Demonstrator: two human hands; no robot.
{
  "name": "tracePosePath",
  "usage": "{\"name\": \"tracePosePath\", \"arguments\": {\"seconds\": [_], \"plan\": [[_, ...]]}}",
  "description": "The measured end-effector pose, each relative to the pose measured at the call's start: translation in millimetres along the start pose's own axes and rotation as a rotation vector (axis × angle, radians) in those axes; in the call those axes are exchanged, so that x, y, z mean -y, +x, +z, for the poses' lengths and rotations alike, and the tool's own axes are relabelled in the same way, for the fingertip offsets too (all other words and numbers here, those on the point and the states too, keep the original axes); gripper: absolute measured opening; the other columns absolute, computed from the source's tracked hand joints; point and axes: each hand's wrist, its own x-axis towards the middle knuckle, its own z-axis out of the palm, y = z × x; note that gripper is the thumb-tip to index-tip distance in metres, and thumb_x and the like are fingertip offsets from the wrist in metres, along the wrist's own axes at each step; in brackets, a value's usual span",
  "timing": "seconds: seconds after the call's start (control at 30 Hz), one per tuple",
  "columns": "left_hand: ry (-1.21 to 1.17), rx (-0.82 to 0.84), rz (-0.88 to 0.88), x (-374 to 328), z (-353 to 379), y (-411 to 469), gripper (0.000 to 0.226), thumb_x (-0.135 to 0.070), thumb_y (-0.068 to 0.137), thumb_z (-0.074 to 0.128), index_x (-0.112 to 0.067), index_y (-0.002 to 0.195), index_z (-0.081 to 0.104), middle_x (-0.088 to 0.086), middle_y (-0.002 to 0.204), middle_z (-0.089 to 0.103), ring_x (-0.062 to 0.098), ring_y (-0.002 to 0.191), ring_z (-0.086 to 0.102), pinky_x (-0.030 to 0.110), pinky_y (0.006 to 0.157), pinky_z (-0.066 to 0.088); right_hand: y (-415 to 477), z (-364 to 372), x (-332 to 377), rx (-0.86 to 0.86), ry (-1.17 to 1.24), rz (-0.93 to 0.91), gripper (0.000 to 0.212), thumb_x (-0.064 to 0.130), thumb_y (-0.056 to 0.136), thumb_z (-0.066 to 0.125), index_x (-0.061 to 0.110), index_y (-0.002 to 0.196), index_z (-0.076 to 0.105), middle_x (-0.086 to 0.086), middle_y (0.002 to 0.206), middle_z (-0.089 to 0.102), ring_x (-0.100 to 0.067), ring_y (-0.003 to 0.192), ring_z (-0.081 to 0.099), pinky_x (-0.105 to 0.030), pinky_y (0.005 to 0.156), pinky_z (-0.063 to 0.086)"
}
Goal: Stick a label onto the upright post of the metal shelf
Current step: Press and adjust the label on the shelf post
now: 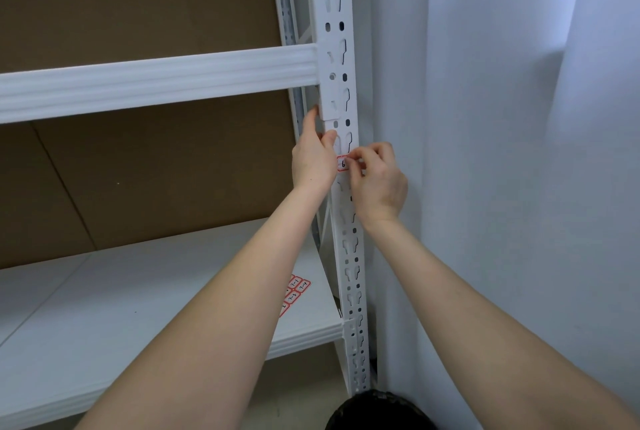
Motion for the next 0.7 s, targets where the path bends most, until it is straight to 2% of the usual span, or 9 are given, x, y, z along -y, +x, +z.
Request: {"name": "tracePosePath", "arguments": {"seconds": [0.1,0.17,0.23,0.37,0.57,0.7], "plan": [[-0.002,0.009,-0.007,0.0,-0.3,-0.5,0.046,-0.019,0.098,0.042,-0.028,0.143,0.033,0.006,0.116,0.063,0.024,0.107,0.059,0.041,0.094,0.048,-2.1,-2.3,-4.5,-0.004,0.081,0.013,0.006,0.018,0.086,0.063,0.015,0.084,0.068,-0.002,0.096,0.062,-0.023,0.072,0.066,-0.035,0.059,0.052],[0.000,0.012,-0.006,-0.5,-0.4,-0.7,0.046,-0.020,0.099,0.043,-0.028,0.143,0.032,0.006,0.120,0.062,0.025,0.109,0.059,0.045,0.095,0.048,-3.3,-3.2,-6.6,-0.035,0.158,0.015,0.008,0.014,0.086,0.064,0.014,0.091,0.070,-0.003,0.097,0.063,-0.019,0.076,0.067,-0.037,0.064,0.055],[0.003,0.014,-0.007,-0.4,-0.2,-0.5,0.046,-0.021,0.099,0.042,-0.028,0.143,0.032,0.005,0.120,0.062,0.024,0.109,0.059,0.046,0.095,0.049,-5.4,-2.3,-7.0,-0.046,0.177,-0.001,0.013,0.015,0.085,0.064,0.016,0.096,0.072,-0.003,0.095,0.064,-0.020,0.073,0.066,-0.035,0.063,0.055],[0.006,0.008,-0.006,0.4,-0.1,0.0,0.046,-0.020,0.099,0.042,-0.028,0.143,0.032,0.005,0.118,0.063,0.024,0.107,0.059,0.045,0.094,0.049,-8.5,0.6,-6.6,-0.080,0.188,0.012,0.011,0.021,0.084,0.067,0.020,0.091,0.075,-0.001,0.089,0.063,-0.021,0.067,0.063,-0.034,0.058,0.052],[0.021,0.009,0.007,0.5,0.8,0.0,0.046,-0.020,0.100,0.041,-0.026,0.144,0.030,0.006,0.129,0.059,0.024,0.114,0.057,0.044,0.097,0.048,-7.7,4.5,-1.1,-0.088,0.209,0.085,0.005,0.023,0.082,0.069,0.021,0.083,0.073,0.002,0.091,0.064,-0.018,0.069,0.066,-0.036,0.059,0.052],[0.042,0.002,0.010,1.2,1.9,0.6,0.047,-0.021,0.100,0.040,-0.028,0.144,0.029,0.005,0.127,0.060,0.024,0.112,0.058,0.042,0.093,0.048,-1.6,2.1,1.5,-0.032,0.153,0.114,0.005,0.021,0.082,0.067,0.021,0.080,0.072,0.003,0.094,0.063,-0.019,0.072,0.066,-0.033,0.060,0.051]]}}
